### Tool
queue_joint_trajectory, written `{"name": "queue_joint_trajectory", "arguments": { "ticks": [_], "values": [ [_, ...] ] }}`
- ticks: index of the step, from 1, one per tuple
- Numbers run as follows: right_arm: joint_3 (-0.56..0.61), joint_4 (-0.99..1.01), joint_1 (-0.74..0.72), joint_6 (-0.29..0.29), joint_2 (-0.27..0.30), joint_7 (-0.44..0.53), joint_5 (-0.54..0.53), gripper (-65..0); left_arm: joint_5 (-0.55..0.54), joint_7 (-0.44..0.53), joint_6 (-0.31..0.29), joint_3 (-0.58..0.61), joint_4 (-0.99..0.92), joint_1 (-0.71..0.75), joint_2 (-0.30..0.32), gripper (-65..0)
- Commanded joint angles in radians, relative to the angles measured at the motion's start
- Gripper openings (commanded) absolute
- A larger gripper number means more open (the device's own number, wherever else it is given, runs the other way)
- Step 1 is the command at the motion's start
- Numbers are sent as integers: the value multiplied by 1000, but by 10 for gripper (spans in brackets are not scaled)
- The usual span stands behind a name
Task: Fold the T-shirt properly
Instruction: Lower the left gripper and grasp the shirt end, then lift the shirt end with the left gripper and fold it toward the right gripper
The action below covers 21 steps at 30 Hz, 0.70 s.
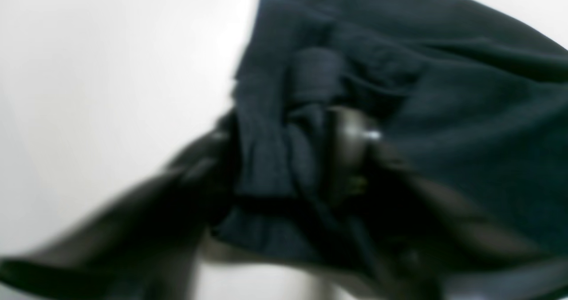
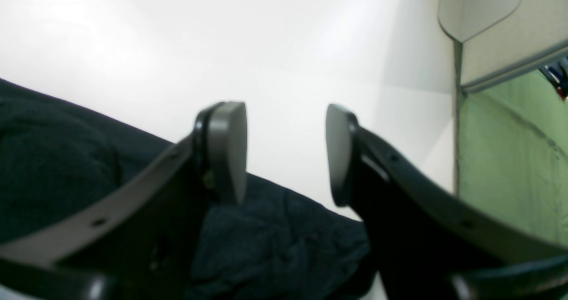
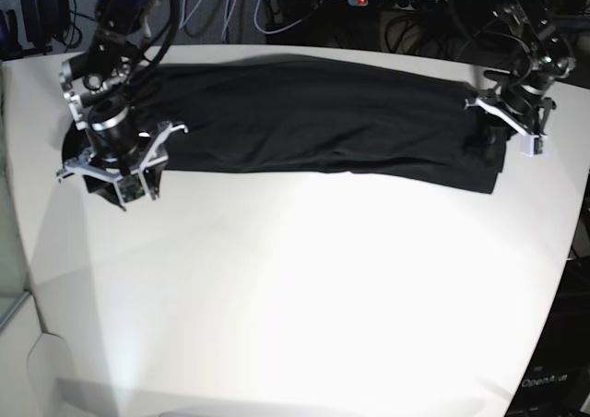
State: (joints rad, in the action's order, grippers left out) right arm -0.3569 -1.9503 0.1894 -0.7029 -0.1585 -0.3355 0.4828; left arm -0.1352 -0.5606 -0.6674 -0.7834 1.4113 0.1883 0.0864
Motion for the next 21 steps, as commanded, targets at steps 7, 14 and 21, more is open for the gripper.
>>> {"name": "queue_joint_trajectory", "arguments": {
  "ticks": [7, 14, 21],
  "values": [
    [2, -16, -11, 5, 1, 25, -9, -359, 61, -14, 13, -5, 12, -2, 8, -650],
    [2, -16, -11, 5, 1, 25, -9, -359, 101, -14, 10, -8, 116, -19, 3, -650],
    [2, -16, -11, 5, 1, 25, -9, -359, 101, -20, 7, -1, 259, -16, -40, -650]
  ]
}}
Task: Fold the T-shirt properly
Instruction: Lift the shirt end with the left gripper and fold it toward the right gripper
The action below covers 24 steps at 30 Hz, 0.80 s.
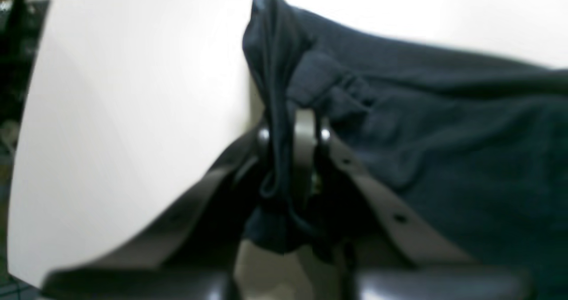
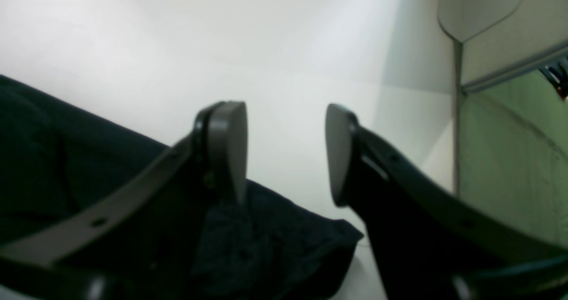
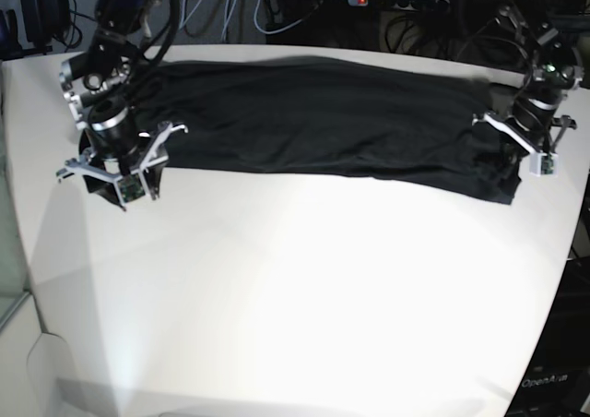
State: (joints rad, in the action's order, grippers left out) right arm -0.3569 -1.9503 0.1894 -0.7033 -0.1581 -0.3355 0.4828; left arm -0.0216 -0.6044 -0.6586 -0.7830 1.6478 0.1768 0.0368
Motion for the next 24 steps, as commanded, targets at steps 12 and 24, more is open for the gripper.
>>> {"name": "queue_joint_trajectory", "arguments": {
  "ticks": [12, 24],
  "values": [
    [2, -16, -12, 5, 1, 25, -8, -359, -11, 24, -2, 211, 159, 92, -27, -650],
    [0, -16, -26, 5, 1, 25, -6, -359, -11, 24, -2, 396, 245, 154, -19, -650]
  ]
}}
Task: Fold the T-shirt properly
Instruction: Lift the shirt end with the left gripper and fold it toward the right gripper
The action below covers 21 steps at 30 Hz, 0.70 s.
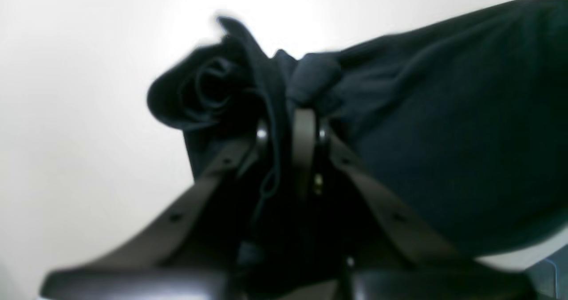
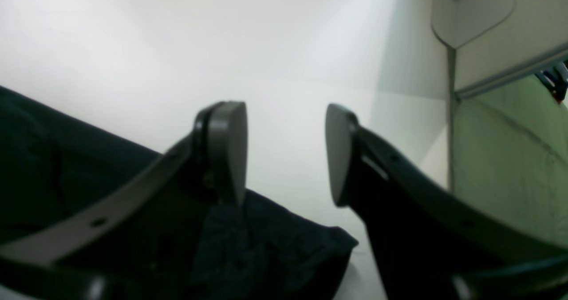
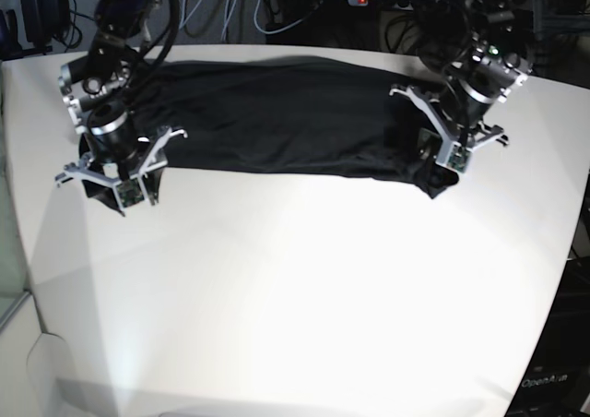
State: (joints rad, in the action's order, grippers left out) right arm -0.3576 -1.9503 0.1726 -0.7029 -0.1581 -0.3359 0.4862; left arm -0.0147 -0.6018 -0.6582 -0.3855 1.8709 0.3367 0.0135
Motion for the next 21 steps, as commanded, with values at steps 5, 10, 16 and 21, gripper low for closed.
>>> {"name": "queue_joint_trajectory", "arguments": {
  "ticks": [5, 10, 16, 21],
  "values": [
    [-1, -16, -20, 5, 1, 25, -10, -359, -18, 19, 1, 66, 31, -4, -1, -650],
    [-1, -16, -21, 5, 1, 25, -10, -359, -18, 21, -1, 133, 32, 9, 1, -650],
    [1, -16, -21, 5, 1, 25, -10, -359, -18, 19, -1, 214, 37, 20, 9, -650],
    [1, -16, -23, 5, 1, 25, -10, -359, -18, 21, -1, 287, 39, 25, 9, -650]
  ]
}}
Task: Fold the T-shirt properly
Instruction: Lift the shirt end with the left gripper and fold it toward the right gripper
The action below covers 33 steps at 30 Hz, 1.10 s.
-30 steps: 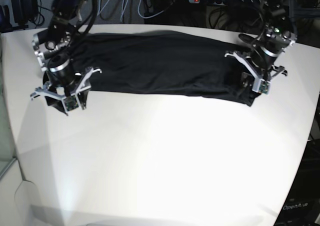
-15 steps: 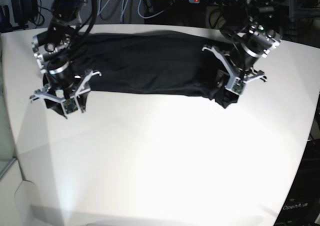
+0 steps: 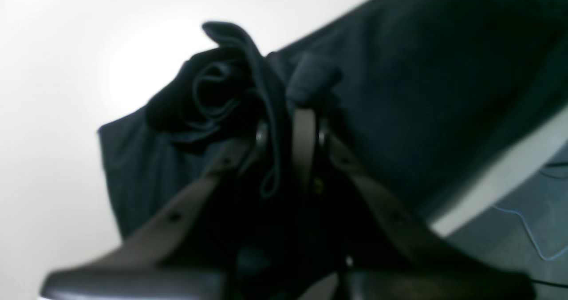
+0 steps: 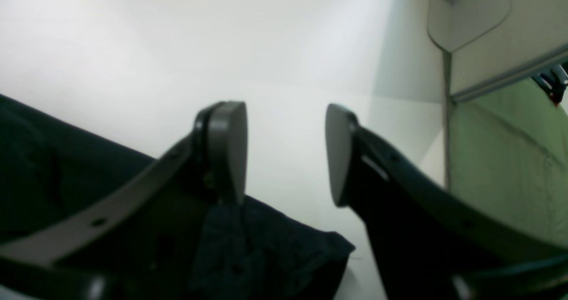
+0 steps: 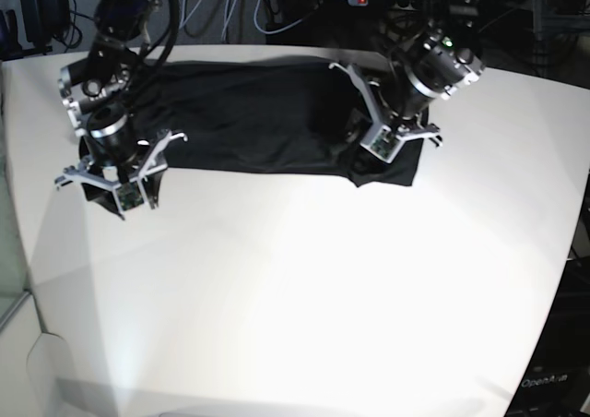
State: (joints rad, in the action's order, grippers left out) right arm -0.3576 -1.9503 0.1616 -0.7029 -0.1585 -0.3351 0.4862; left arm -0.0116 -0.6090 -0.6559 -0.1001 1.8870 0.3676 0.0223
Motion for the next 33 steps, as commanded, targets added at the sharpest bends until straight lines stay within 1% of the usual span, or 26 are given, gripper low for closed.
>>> {"name": "queue_joint_trajectory", "arguments": {
  "ticks": [1, 6, 16, 20, 26, 33],
  "values": [
    [1, -16, -12, 5, 1, 24, -10, -359, -21, 28, -3, 20, 23, -5, 0, -650],
    [1, -16, -12, 5, 1, 24, -10, -359, -21, 28, 3, 82, 23, -3, 0, -650],
    [1, -16, -12, 5, 1, 24, -11, -359, -21, 28, -3, 86, 23, -2, -5, -650],
    [1, -16, -12, 5, 1, 24, -11, -358, -21, 28, 3, 144, 23, -6, 0, -650],
    [1, -16, -12, 5, 1, 24, -11, -358, -21, 27, 9, 196, 18, -26, -9, -650],
    [1, -16, -9, 5, 1, 24, -11, -358, -21, 27, 9, 199, 12, -37, -11, -650]
  ]
}}
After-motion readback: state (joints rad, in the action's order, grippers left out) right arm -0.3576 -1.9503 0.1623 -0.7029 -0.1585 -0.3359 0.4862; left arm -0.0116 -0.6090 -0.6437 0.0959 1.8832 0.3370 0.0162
